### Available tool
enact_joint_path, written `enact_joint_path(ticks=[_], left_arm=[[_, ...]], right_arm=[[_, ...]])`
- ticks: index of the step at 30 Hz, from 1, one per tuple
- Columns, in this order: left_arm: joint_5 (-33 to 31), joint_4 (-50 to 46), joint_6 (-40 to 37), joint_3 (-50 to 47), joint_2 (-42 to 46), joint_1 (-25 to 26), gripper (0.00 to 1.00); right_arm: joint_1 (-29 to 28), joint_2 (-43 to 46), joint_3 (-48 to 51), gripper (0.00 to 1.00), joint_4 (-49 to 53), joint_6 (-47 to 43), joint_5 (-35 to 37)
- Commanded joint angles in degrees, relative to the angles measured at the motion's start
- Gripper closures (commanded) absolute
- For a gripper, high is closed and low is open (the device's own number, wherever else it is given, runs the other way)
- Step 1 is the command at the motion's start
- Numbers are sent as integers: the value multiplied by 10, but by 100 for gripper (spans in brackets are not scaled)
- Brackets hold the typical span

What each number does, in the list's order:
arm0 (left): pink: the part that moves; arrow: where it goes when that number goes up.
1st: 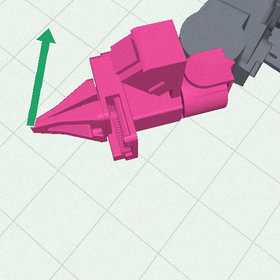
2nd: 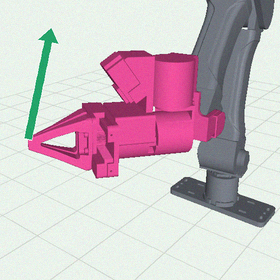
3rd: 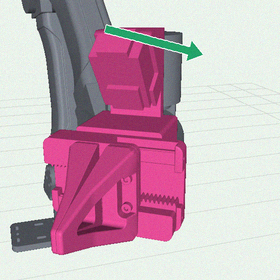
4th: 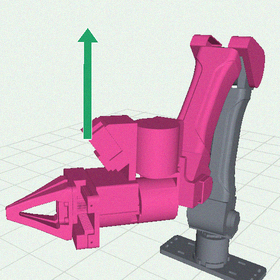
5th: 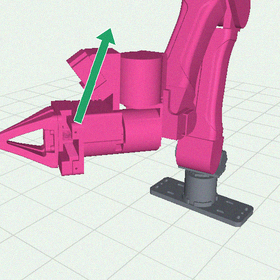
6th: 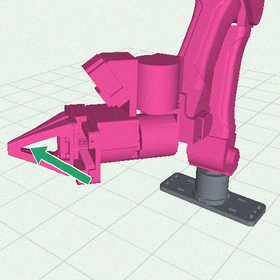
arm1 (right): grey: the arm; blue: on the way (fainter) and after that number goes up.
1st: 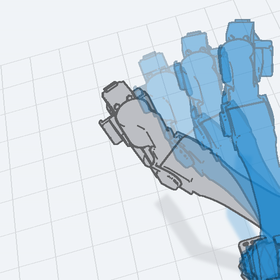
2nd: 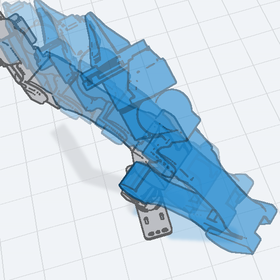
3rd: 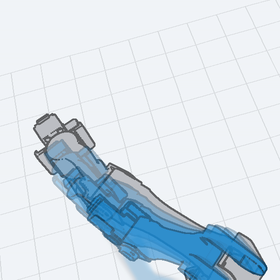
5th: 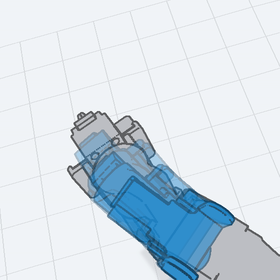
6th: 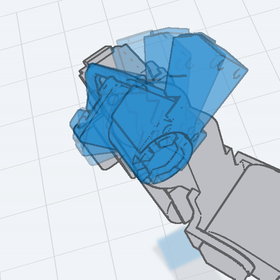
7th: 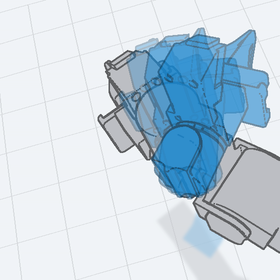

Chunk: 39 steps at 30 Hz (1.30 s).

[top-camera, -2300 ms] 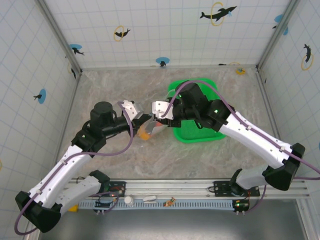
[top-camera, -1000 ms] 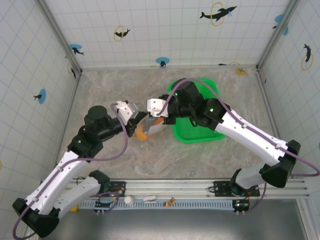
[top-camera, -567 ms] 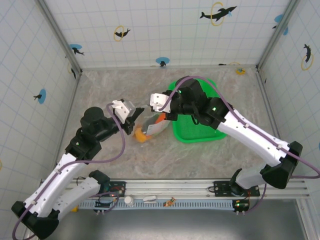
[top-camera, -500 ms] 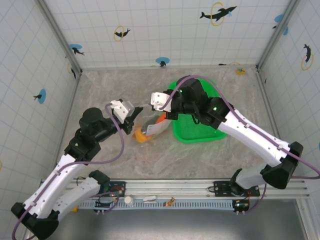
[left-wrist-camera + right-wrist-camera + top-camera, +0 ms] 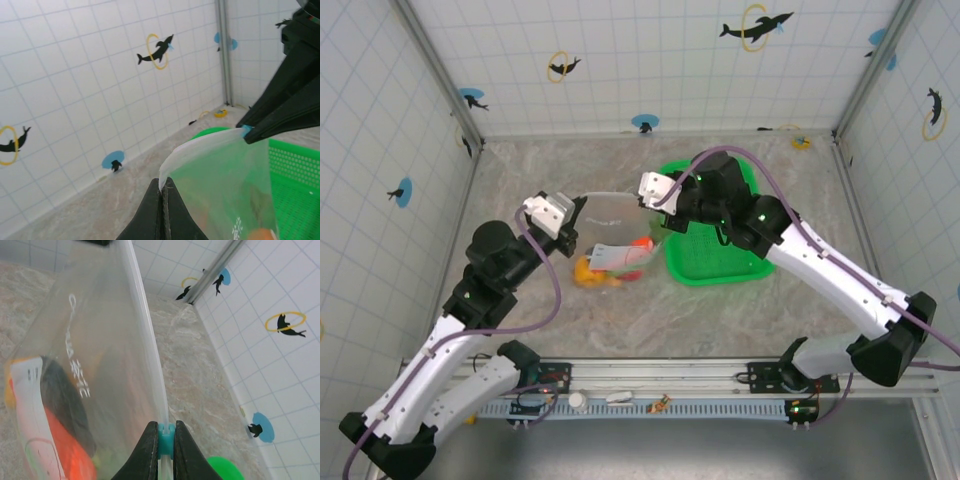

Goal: Place the food in the zip-top bag and seal the zipper

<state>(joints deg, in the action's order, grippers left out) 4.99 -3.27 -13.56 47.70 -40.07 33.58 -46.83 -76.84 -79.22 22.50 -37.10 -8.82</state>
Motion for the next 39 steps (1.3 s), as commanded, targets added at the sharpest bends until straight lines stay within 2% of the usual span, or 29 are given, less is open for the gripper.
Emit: enact_joint_path(ticks=[1,9,14,19,21,23,26,29,31,35,39], left_arm=[[-110,89,-7,4,27,-4,100],[-170,105,-14,-7,30,-4,100],[-236,117,-25,-12,36,-4,100],[-259,112,-31,-15,43,-4,100],[-265,109,-26,-20,43,-4,100],[-255,91,-28,-18,36,-4,100],[-262,50,-27,3,8,-4,100],[-284,89,-38,-10,-1,-4,100],[-282,106,-58,-7,-15,-5,100],[-258,111,-68,18,-54,-5,100],[-158,105,-33,1,-60,-5,100]], right_arm=[[36,26,37,94,0,36,46],[93,54,115,95,-52,112,42],[116,63,148,95,-74,140,49],[133,67,170,96,-94,160,97],[136,67,172,95,-97,169,90],[132,67,171,86,-102,177,45],[119,69,171,62,-121,199,10],[112,83,184,52,-160,223,-2],[114,92,190,49,-181,241,-5],[116,97,186,48,-180,262,-10],[118,108,197,48,-173,278,7]])
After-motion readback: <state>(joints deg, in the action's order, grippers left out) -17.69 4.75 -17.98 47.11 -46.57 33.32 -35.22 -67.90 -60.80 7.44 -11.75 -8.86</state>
